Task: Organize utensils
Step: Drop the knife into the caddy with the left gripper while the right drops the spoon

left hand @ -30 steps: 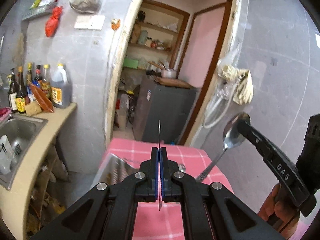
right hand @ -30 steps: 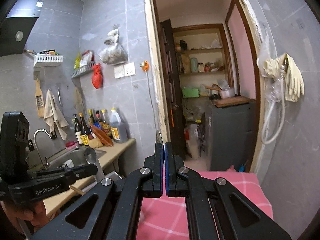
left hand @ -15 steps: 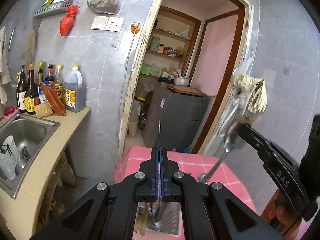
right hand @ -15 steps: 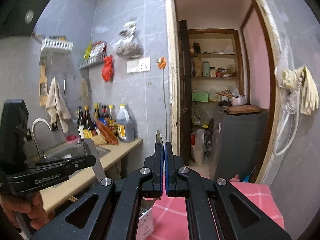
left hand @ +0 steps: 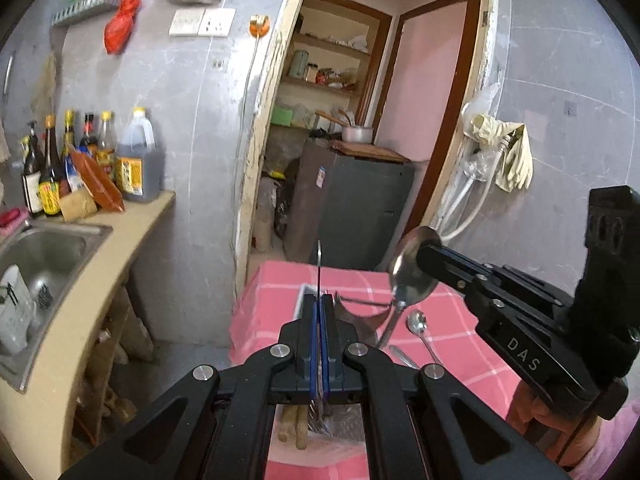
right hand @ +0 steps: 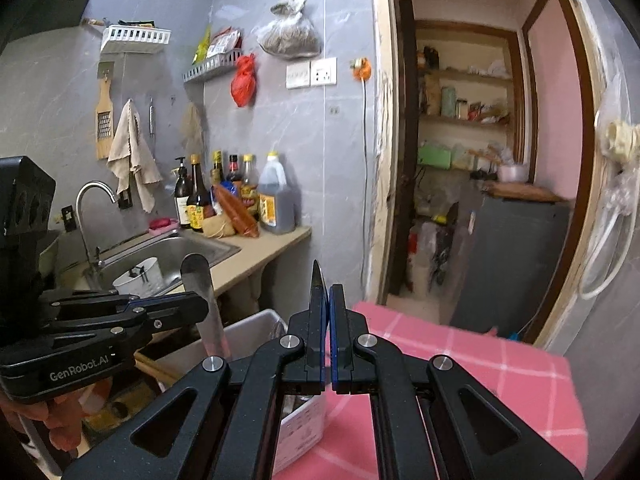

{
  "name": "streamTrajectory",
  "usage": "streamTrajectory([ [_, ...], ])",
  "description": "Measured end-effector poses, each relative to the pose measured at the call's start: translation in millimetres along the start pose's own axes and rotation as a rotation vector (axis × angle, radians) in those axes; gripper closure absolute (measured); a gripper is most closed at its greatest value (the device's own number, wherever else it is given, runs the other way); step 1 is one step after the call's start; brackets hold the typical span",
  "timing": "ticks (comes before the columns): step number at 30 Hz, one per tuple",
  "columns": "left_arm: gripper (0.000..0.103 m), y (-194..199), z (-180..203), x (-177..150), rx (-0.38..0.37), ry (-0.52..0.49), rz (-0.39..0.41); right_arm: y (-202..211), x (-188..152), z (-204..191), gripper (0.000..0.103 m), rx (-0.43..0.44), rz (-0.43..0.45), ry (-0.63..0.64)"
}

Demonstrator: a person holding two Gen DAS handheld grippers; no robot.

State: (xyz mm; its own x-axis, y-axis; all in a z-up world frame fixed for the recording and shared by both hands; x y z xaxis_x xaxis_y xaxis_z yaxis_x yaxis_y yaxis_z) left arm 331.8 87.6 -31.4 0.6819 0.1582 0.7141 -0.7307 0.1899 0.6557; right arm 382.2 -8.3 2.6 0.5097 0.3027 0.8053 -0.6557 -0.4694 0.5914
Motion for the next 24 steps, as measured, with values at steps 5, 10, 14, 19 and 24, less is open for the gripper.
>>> streamTrajectory([
  [5, 0.101, -5.0, -4.2, -8.1, -0.042, 0.052, -0.044, -9.2, -13.5, 3.1, 0.100, 0.075, -0.046, -0.038],
  [10, 0.100, -3.9, -9.3, -12.0, -0.065, 0.107, -0.064, -14.9, -26.6, 1.8, 0.098, 0.140, -0.096, -0.056],
  [14, 0.098, -1.0, -10.6, -13.7, -0.072, 0.141, -0.076, -8.1, -31.9, 8.8, 0.085, 0.154, -0.090, -0.099],
  [19, 0.092, 7.7, -5.3, -11.4, -0.057, 0.129, -0.048, 12.8, -30.9, 28.1, 0.066, 0.117, -0.044, -0.150],
  [24, 0.071, 18.5, 8.5, -5.9, -0.027, 0.089, 0.005, 43.6, -24.3, 53.4, 0.044, 0.019, 0.029, -0.176],
])
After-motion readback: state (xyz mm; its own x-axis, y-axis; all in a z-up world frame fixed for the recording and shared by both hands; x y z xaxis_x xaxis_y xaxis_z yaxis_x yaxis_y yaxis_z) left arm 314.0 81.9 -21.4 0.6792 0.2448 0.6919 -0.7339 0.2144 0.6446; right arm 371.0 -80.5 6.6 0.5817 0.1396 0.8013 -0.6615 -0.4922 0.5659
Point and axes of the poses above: each gripper's, at about its wrist camera, not at the fingertips, and y roughly against the way its jaws point, z to its right, x to its top, the point moved 9 cm from there along -y, roughly the way its jaws point, and after that the axes turned 13 degrees about -z, right-handed, at the moved point
